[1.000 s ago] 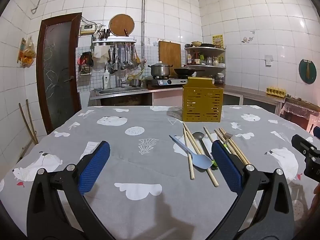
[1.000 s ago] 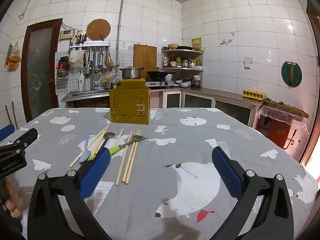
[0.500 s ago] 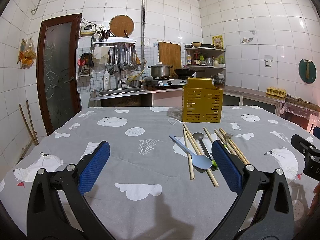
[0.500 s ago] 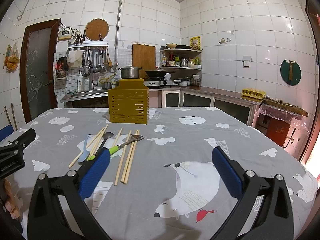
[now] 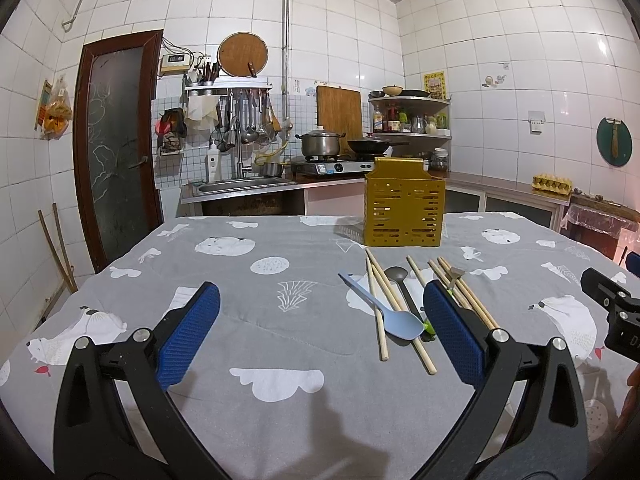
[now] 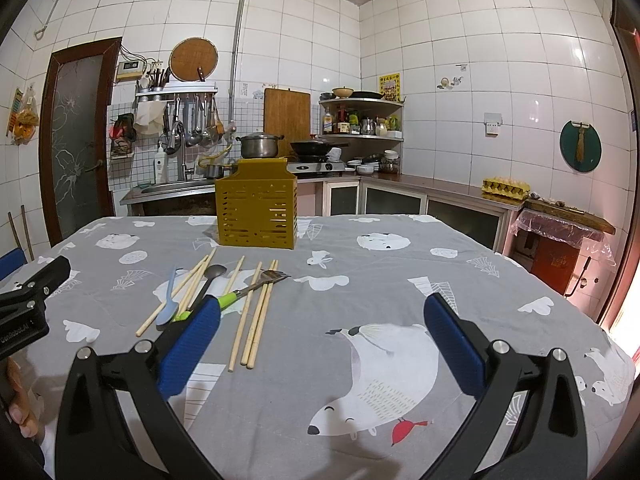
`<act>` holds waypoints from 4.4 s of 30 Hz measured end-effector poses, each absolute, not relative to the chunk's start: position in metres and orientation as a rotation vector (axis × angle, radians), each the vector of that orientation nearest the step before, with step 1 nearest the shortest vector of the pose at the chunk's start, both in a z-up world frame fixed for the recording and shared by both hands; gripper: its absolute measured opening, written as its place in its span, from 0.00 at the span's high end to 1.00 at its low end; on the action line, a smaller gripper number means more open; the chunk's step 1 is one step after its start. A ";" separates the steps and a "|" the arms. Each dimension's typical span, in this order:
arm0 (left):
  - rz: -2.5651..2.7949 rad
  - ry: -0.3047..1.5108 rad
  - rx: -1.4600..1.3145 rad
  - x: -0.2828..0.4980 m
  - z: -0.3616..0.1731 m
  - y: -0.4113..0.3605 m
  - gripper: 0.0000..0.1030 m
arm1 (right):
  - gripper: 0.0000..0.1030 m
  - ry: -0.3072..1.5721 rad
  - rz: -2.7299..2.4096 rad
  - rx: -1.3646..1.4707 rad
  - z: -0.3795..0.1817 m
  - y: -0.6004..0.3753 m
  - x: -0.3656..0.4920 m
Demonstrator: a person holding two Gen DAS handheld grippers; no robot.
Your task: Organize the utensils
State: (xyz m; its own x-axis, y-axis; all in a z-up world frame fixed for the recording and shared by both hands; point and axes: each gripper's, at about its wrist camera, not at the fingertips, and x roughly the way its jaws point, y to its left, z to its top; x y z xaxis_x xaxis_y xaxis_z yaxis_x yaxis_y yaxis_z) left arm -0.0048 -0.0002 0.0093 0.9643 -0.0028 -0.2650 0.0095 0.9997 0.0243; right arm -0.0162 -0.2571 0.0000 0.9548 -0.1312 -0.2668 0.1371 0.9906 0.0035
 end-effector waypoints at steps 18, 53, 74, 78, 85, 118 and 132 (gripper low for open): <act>-0.006 0.268 0.026 -0.002 0.013 0.000 0.05 | 0.04 0.268 -0.137 0.022 0.000 -0.257 -0.016; -0.005 0.263 0.028 -0.007 0.008 -0.002 0.05 | 0.04 0.266 -0.139 0.019 0.001 -0.257 -0.016; 0.007 0.278 0.032 0.002 0.011 0.000 0.05 | 0.04 0.277 -0.130 0.024 0.004 -0.264 -0.013; 0.005 0.297 0.052 0.009 0.012 -0.003 0.05 | 0.04 0.291 -0.095 0.019 0.008 -0.262 -0.008; -0.052 0.329 0.030 0.034 0.035 0.000 0.05 | 0.04 0.306 -0.092 -0.028 0.028 -0.255 0.022; -0.145 0.748 0.073 0.288 -0.004 -0.035 0.05 | 0.25 0.706 -0.058 -0.028 -0.024 -0.261 0.267; -0.135 0.874 0.050 0.315 -0.044 -0.029 0.13 | 0.30 0.803 -0.063 -0.008 -0.051 -0.259 0.292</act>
